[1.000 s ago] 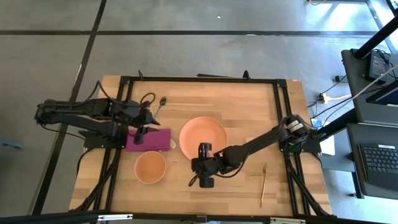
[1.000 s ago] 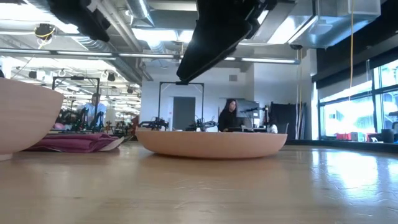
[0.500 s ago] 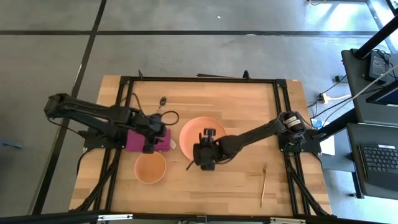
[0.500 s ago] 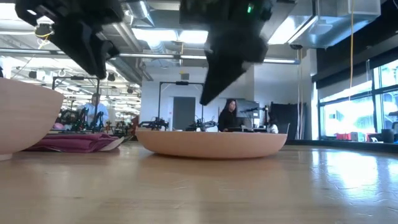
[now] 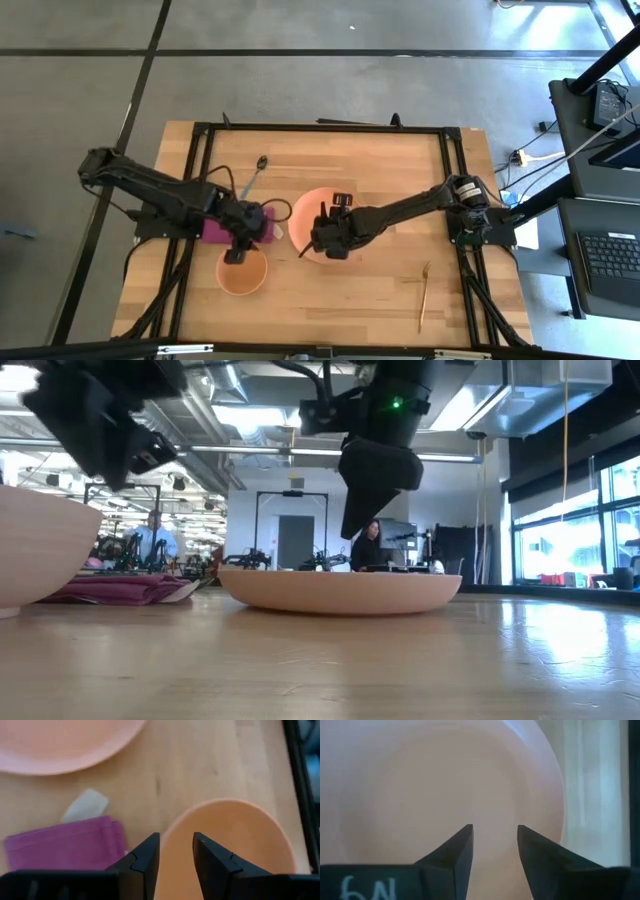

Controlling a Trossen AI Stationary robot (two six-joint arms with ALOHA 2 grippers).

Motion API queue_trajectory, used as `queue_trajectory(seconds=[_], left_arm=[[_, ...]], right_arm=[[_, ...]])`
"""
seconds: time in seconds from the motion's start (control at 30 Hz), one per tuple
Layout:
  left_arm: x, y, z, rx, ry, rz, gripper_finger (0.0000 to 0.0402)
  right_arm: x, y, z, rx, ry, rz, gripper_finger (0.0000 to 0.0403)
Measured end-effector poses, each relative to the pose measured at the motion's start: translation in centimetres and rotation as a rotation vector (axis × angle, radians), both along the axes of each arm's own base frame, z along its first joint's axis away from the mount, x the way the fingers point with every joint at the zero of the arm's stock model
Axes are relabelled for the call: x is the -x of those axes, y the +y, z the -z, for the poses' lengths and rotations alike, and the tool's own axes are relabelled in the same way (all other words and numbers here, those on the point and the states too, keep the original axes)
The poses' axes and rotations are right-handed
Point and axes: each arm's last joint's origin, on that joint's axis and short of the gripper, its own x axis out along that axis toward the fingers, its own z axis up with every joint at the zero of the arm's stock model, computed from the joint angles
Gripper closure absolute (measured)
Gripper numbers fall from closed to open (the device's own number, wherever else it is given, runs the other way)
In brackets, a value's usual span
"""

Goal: Set table place
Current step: Put the orange bowl on top of the orange plate

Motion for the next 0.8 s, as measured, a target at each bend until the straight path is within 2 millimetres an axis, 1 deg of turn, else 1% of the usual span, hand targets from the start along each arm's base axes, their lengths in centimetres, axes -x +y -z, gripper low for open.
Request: queue_trajectory(seconds=[0.13,0.23,0.33,0.57,0.8], left_arm=[[0.4,-1.3,0.0,-0.023,-0.006,0.056,0.0292],[0.7,-1.8,0.1,-0.104,-0.022,0.062,0.0292],[0.9,-1.9,0.1,-0.179,-0.029,0.063,0.0292],[1.0,-1.8,0.2,-0.205,-0.022,0.087,0.0292],[1.0,-1.6,0.4,-0.224,0.0,0.078,0.0292]], right_arm=[[0.1,0.3,0.0,-0.009,0.002,-0.009,0.0249],[0.1,0.4,0.0,-0.013,-0.002,-0.006,0.0249],[0.1,0.5,0.0,-0.024,-0.01,0.01,0.0249],[0.2,0.9,0.0,-0.046,-0.035,0.05,0.0249],[0.4,1.9,0.0,-0.082,-0.058,0.078,0.0249]])
